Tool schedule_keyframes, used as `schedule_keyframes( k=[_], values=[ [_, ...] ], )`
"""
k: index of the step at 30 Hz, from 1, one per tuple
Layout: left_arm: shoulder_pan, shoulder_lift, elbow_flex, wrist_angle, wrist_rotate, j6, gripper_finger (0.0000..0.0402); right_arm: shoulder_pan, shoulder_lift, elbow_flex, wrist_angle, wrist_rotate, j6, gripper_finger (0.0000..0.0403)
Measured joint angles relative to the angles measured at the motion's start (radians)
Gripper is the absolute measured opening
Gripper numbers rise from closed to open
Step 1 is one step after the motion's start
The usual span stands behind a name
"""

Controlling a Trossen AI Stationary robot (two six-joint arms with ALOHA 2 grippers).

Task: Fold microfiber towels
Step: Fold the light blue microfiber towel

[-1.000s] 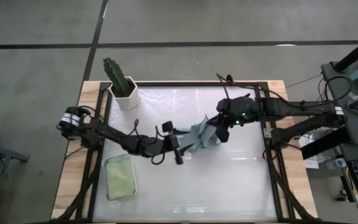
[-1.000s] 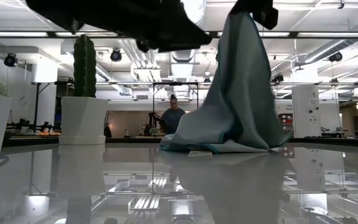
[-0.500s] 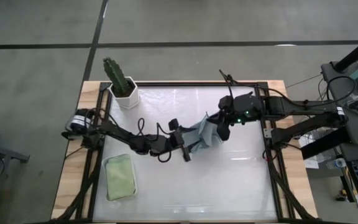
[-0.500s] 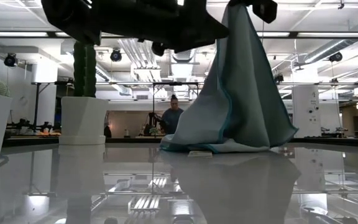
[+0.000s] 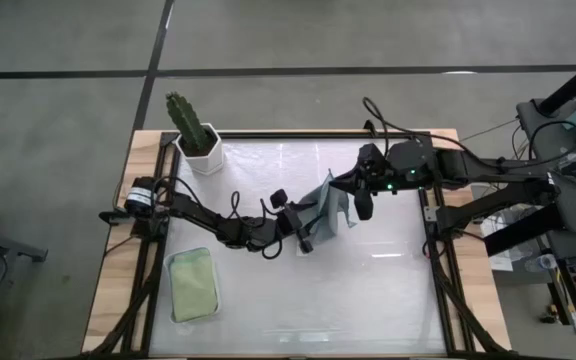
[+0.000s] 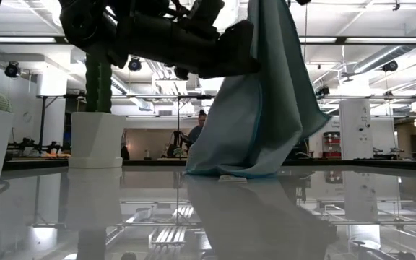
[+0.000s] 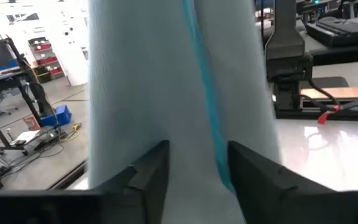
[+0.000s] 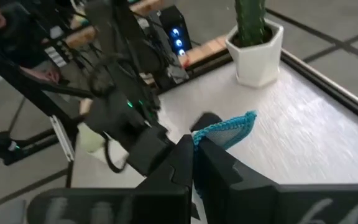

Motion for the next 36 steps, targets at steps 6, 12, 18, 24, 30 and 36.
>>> schedule_keyframes(
  k=[6,12,18,24,30,36],
  values=[
    [0.005,0.0,-0.004,-0.037,-0.005,-0.001,0.0045,0.014,-0.002,0.054,-0.004,0.0,-0.016,0.0008],
    [-0.001,-0.019,-0.006,-0.087,-0.006,0.021,0.0003,0.028,-0.003,0.072,-0.015,-0.002,-0.027,0.0008],
    [-0.05,-0.211,-0.007,-0.349,0.025,0.07,0.0,0.033,-0.005,0.094,-0.146,-0.002,-0.058,0.0008],
    [-0.072,-0.471,0.002,-0.704,0.402,-0.043,0.0,0.07,-0.005,0.106,-0.223,-0.126,-0.097,0.0008],
    [-0.083,-0.655,-0.003,-0.816,0.719,-0.13,0.0,0.183,-0.005,0.106,-0.198,-0.216,-0.14,0.0008],
    [-0.076,-0.725,-0.019,-0.905,0.757,-0.174,0.0,0.279,-0.004,0.087,-0.208,-0.118,-0.151,0.0008]
  ],
)
